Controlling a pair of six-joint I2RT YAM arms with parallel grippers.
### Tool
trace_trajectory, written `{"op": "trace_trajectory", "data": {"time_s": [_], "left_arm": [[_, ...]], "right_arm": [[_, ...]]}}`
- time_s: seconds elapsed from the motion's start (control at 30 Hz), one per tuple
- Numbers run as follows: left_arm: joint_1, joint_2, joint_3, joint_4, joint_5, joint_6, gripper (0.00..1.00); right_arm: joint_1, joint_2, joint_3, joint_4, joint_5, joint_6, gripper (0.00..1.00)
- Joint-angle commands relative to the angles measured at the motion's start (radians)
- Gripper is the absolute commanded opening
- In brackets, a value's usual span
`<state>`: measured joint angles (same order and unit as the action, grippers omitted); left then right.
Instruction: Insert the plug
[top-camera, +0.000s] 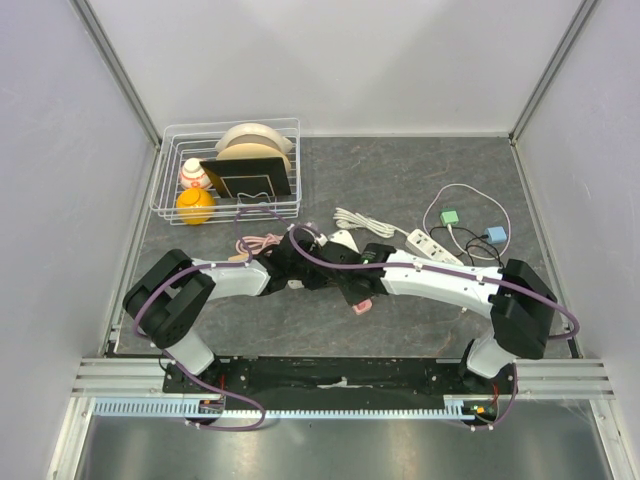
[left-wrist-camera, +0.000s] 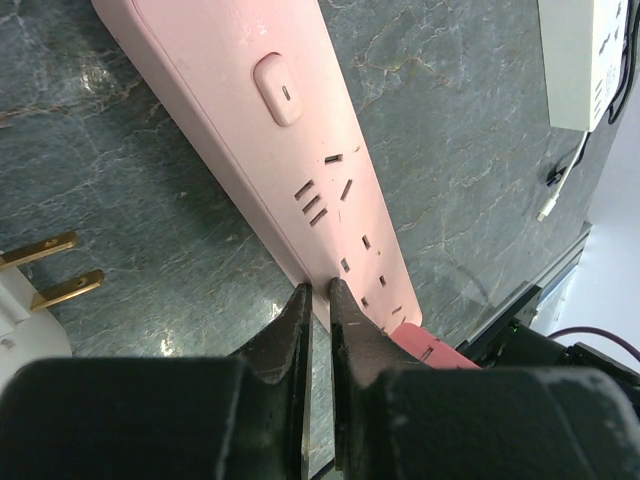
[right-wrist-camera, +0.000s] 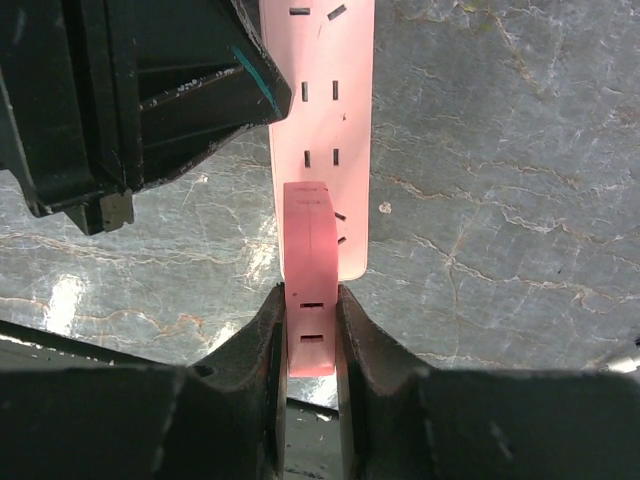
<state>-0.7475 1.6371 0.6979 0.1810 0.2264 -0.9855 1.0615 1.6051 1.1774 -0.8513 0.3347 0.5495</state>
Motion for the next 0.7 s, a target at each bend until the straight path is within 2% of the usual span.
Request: {"op": "trace_trajectory", "data": {"time_s": [0.0,0.53,0.63,0.67], "left_arm": [[-0.056,0.075,-0.001,0.037,0.002,-0.036,0.12],[-0.056,0.072,0.0,0.04,0.007,-0.039,0.12],[-0.056,0.055,-0.003,0.04,-0.001,-0.042,0.15],[-0.056,0.049,-0.006,0.04,-0.005,-0.042,0.16]], "right_arm": [[-0.001,0.068,-0.036,-0.094,0.073,0.032,0.0],[-0.001,0.11,-0.058,-0.061,0.067,0.044,0.0],[-0.001,0.098,-0.042,-0.058,0.07,0.049,0.0],[0.0,0.092,-0.041,-0.058,0.07,0.052,0.08]]}}
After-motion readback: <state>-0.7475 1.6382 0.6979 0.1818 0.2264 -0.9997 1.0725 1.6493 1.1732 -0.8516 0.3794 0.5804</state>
